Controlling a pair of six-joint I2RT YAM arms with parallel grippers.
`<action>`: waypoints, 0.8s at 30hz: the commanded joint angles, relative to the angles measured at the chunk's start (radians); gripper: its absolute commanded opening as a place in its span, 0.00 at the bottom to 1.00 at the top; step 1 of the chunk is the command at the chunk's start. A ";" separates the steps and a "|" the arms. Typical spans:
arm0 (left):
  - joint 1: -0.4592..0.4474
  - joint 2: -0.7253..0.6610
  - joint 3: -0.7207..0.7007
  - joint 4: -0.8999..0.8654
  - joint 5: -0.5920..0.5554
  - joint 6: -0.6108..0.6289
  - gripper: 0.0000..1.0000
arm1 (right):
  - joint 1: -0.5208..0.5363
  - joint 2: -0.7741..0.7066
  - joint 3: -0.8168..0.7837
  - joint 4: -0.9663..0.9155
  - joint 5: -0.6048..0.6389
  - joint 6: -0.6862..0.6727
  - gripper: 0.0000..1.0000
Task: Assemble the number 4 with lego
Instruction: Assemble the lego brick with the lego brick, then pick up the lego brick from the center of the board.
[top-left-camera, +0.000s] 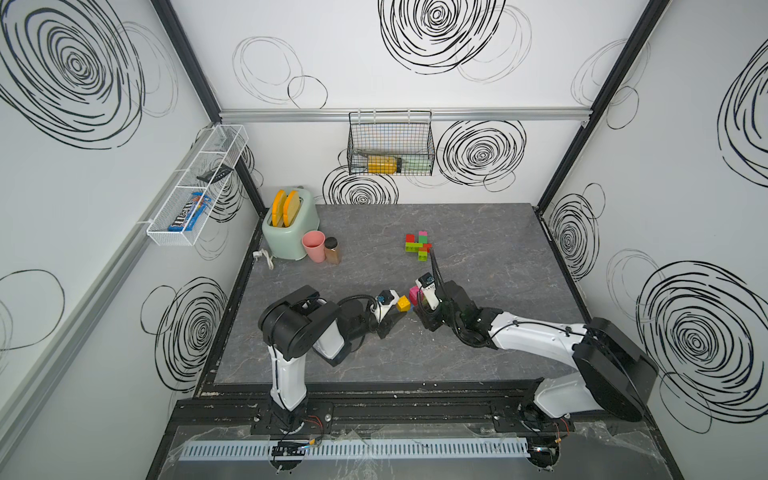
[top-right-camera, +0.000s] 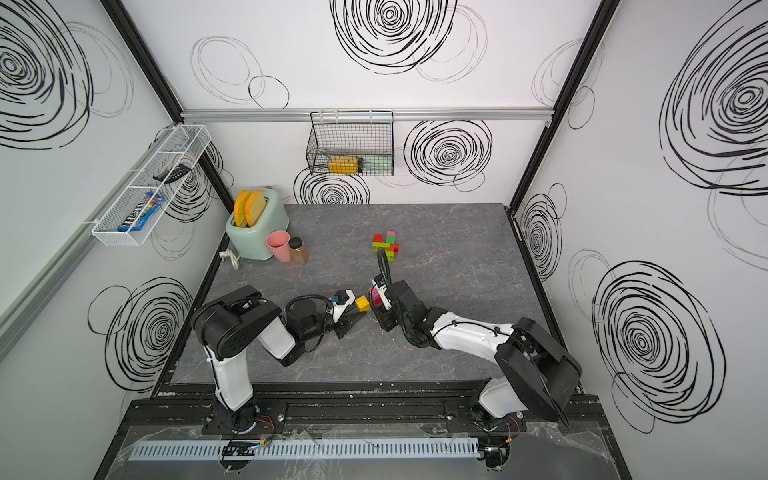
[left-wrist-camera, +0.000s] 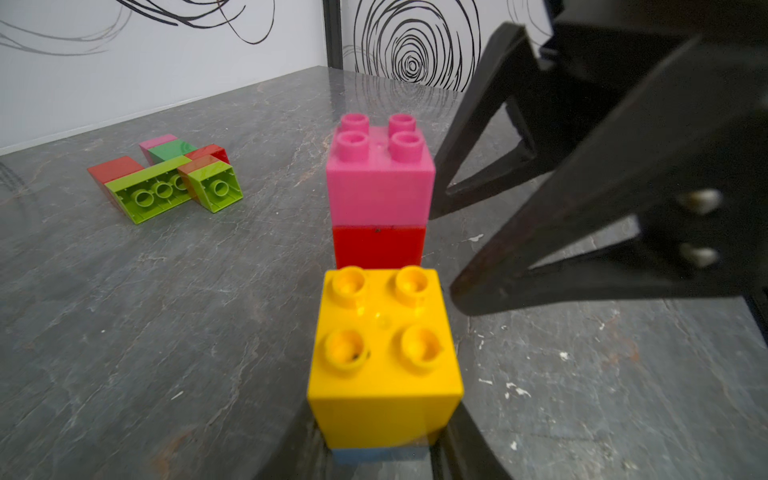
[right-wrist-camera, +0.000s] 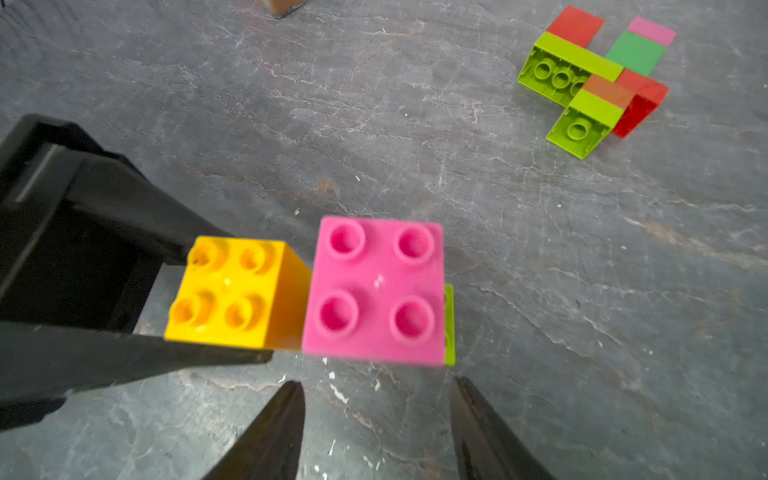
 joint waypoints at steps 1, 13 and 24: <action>0.008 -0.022 -0.012 0.074 0.003 -0.013 0.00 | -0.004 -0.100 -0.038 -0.063 -0.032 -0.026 0.69; 0.020 -0.118 0.021 -0.023 0.072 -0.117 0.00 | -0.103 -0.489 -0.052 -0.106 0.140 0.127 0.97; 0.107 -0.288 0.082 -0.197 0.035 -0.403 0.00 | -0.467 -0.446 0.005 -0.167 -0.119 0.311 0.97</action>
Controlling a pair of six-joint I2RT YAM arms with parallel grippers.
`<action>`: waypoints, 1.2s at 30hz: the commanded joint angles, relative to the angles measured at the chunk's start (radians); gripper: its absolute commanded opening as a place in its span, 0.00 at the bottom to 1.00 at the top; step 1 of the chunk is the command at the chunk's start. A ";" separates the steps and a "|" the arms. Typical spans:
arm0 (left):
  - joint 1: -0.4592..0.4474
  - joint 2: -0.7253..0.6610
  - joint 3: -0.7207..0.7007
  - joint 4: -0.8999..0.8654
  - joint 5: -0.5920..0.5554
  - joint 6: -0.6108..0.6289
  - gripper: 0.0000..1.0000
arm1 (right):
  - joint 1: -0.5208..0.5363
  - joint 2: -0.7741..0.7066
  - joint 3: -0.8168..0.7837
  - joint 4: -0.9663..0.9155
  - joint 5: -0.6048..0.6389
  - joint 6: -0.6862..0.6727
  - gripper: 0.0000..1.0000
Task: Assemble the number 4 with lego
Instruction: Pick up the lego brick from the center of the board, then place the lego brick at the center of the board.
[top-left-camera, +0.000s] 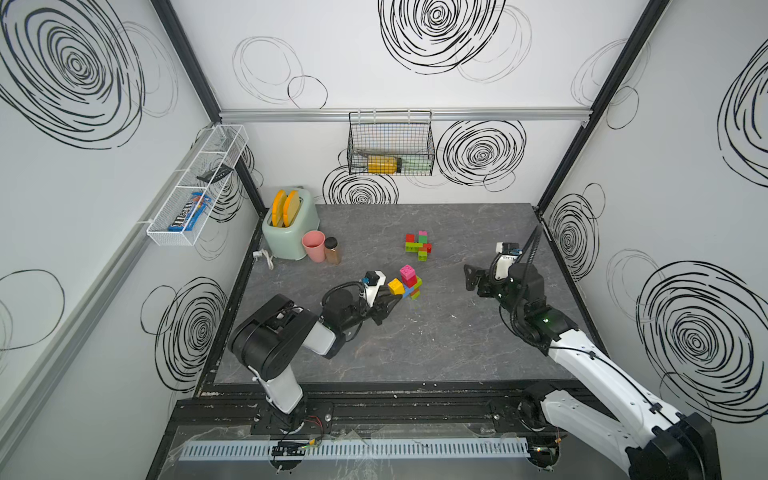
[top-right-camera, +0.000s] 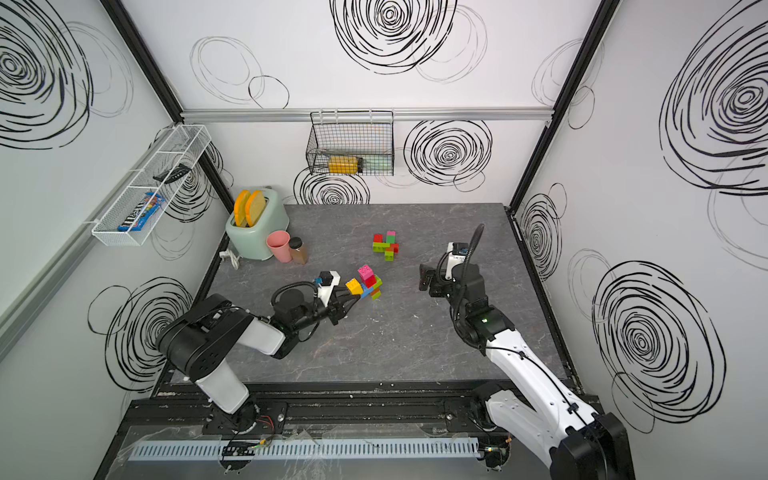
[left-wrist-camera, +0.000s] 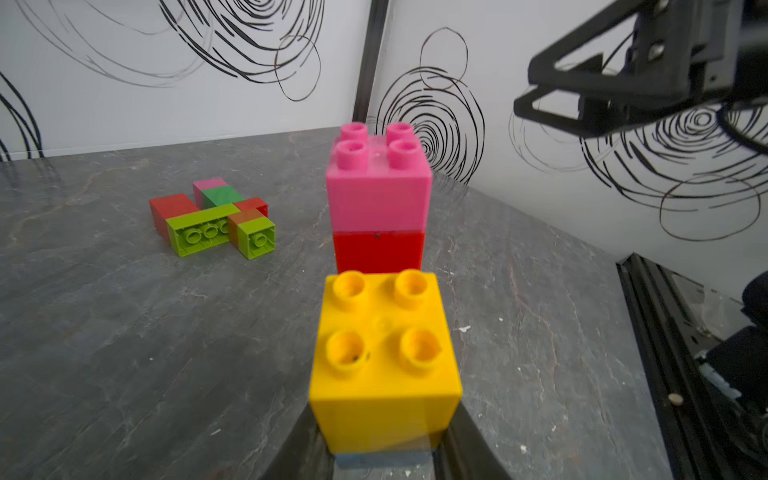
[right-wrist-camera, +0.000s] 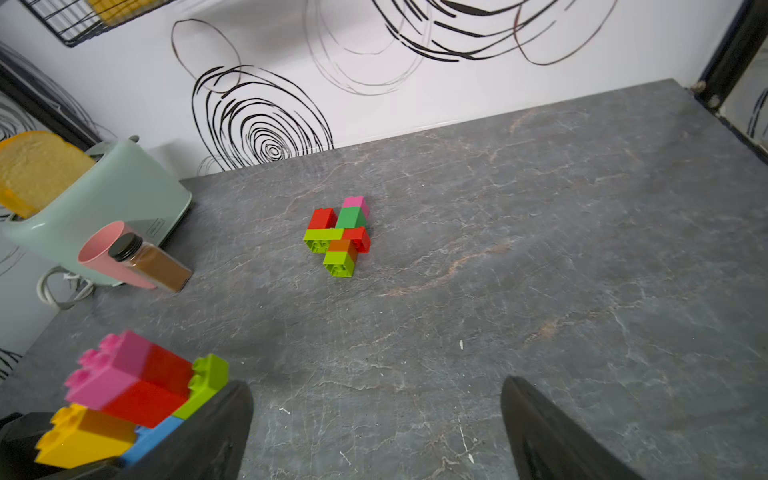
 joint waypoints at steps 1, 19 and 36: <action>0.015 -0.084 0.084 -0.178 -0.046 -0.085 0.00 | -0.037 0.016 0.016 -0.008 -0.112 0.061 0.97; 0.148 -0.023 0.663 -1.234 -0.092 -0.103 0.00 | -0.055 0.089 0.036 -0.012 -0.152 0.060 0.97; 0.238 0.350 1.197 -1.642 -0.018 -0.052 0.00 | -0.056 0.057 0.013 -0.029 -0.170 0.080 0.97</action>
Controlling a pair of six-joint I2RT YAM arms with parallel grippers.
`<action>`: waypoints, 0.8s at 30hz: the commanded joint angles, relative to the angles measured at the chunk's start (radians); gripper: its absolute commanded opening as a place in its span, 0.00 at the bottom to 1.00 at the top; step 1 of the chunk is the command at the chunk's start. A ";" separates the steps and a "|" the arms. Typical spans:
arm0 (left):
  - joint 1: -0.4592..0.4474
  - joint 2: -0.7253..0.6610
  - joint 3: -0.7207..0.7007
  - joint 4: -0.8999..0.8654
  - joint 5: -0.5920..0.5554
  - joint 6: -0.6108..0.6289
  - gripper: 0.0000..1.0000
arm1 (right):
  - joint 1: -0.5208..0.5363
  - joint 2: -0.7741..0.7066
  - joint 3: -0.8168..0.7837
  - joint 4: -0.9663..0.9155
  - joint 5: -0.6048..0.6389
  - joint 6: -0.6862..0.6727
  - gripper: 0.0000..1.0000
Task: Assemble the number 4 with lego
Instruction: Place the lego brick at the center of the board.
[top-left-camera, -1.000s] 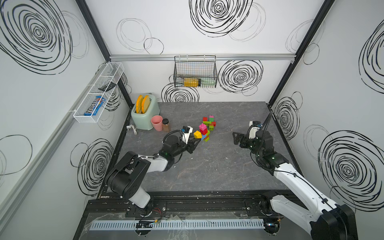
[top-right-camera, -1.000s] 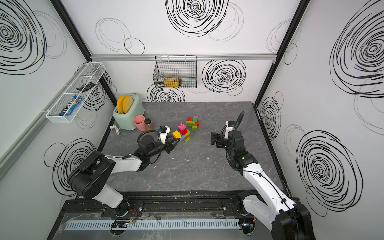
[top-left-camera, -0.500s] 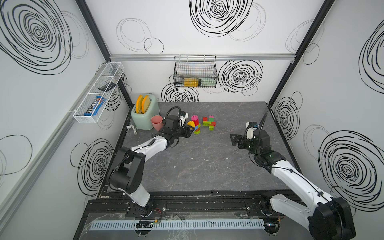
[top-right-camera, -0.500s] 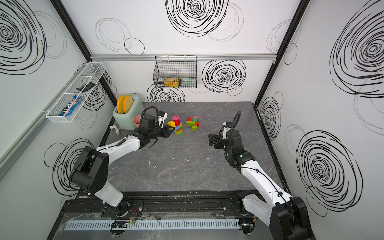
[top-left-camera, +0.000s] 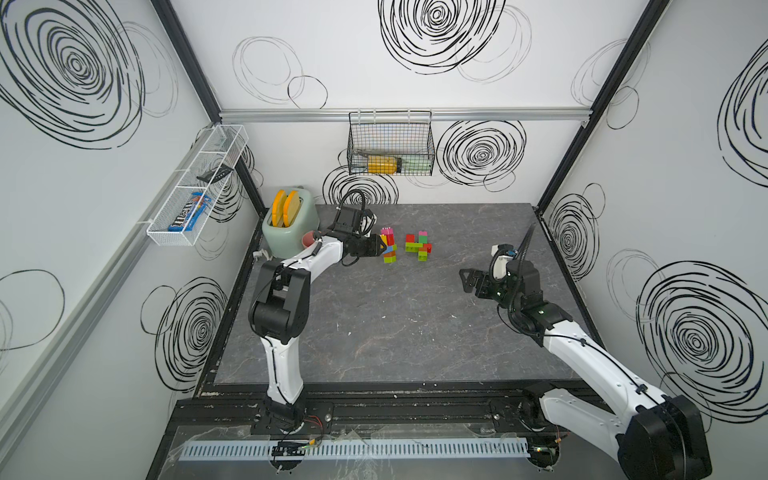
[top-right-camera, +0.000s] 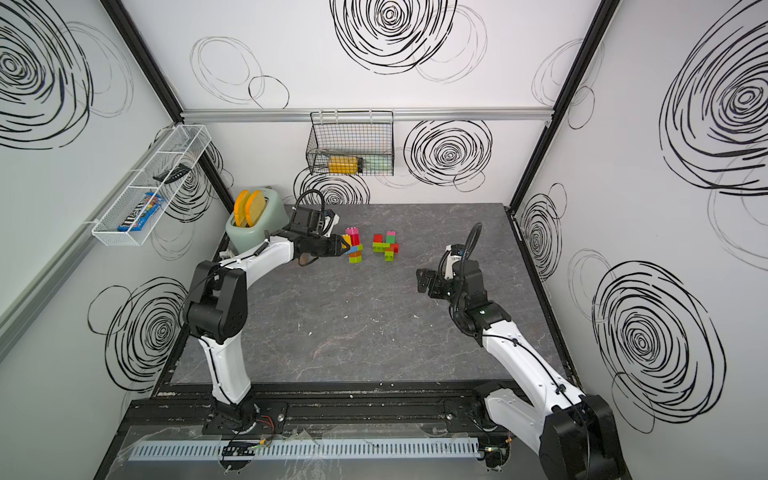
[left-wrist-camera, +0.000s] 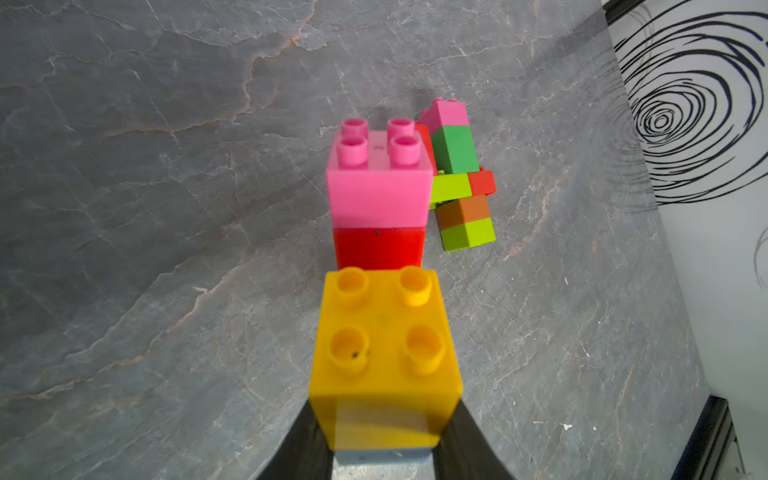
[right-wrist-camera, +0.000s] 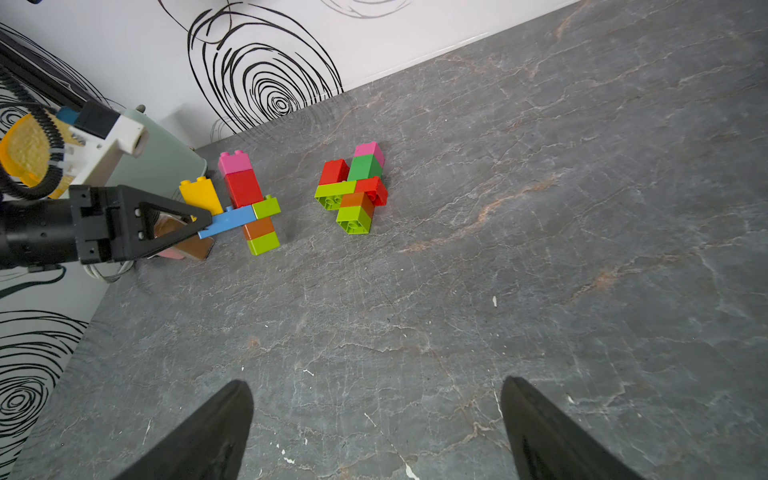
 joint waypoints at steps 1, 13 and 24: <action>0.015 0.051 0.087 -0.081 0.054 0.006 0.00 | -0.004 -0.025 0.012 -0.009 -0.006 0.013 0.97; 0.078 0.244 0.295 -0.125 0.215 -0.050 0.00 | -0.005 -0.022 0.008 -0.022 -0.021 0.016 0.97; 0.112 0.337 0.336 -0.116 0.271 -0.090 0.16 | -0.005 -0.002 0.016 -0.025 -0.026 0.013 0.97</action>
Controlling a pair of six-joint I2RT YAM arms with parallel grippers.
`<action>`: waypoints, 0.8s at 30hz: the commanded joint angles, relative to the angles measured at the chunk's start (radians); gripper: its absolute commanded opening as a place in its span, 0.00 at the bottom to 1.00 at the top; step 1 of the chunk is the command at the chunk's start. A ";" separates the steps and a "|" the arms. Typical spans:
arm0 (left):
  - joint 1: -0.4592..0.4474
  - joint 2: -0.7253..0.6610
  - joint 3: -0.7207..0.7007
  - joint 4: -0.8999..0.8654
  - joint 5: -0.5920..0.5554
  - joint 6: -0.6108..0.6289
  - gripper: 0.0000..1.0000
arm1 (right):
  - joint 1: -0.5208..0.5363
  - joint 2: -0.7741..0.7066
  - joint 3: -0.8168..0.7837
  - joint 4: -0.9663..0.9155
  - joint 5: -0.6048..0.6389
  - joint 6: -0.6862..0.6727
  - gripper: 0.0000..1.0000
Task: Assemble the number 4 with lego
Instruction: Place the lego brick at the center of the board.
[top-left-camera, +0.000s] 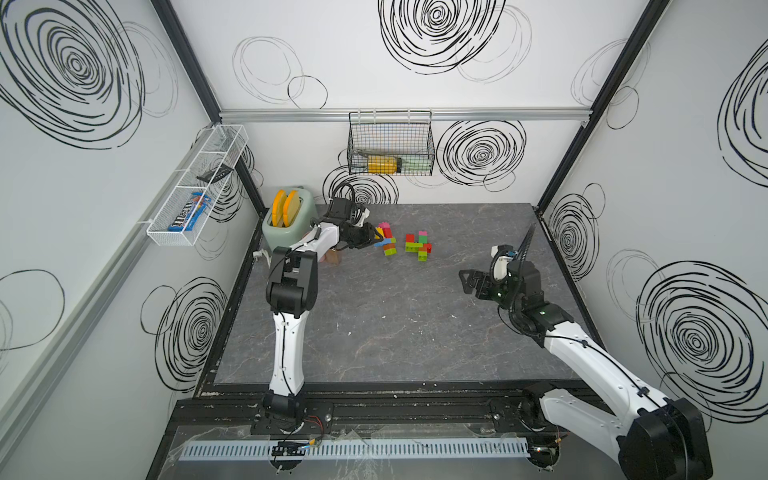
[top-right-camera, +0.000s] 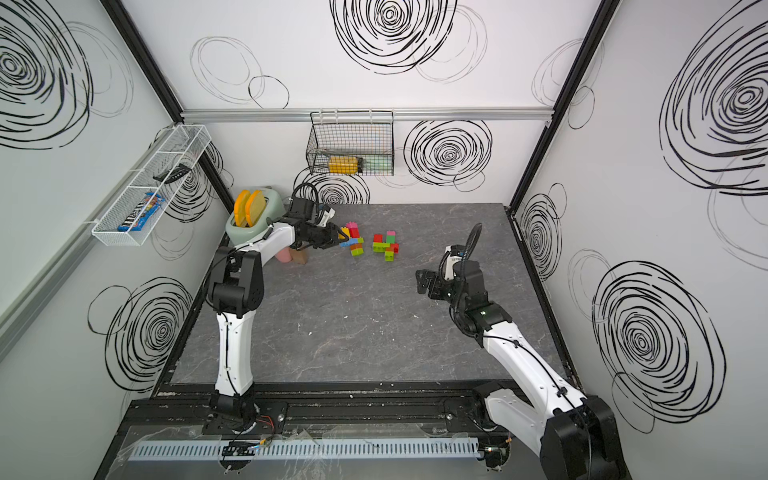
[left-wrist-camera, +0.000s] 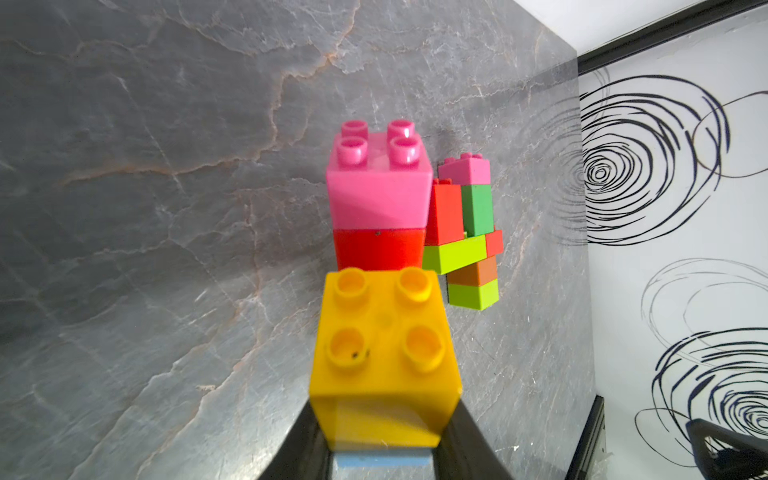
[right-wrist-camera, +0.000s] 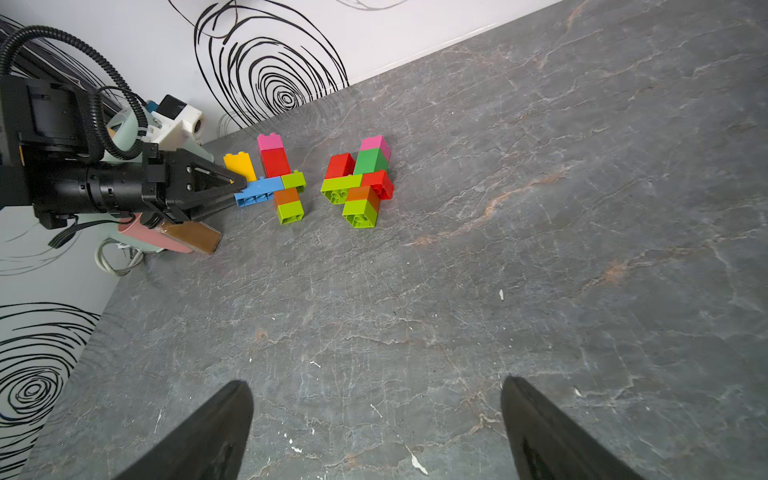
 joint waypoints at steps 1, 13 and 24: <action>0.012 0.051 0.011 -0.002 0.037 -0.024 0.17 | -0.004 0.007 0.017 -0.010 -0.005 0.009 0.98; 0.018 -0.078 -0.206 0.277 0.087 -0.216 0.15 | -0.004 0.014 0.008 -0.013 -0.012 0.008 0.97; -0.029 -0.365 -0.603 0.471 0.052 -0.266 0.09 | -0.005 -0.023 -0.029 -0.021 -0.026 0.005 0.97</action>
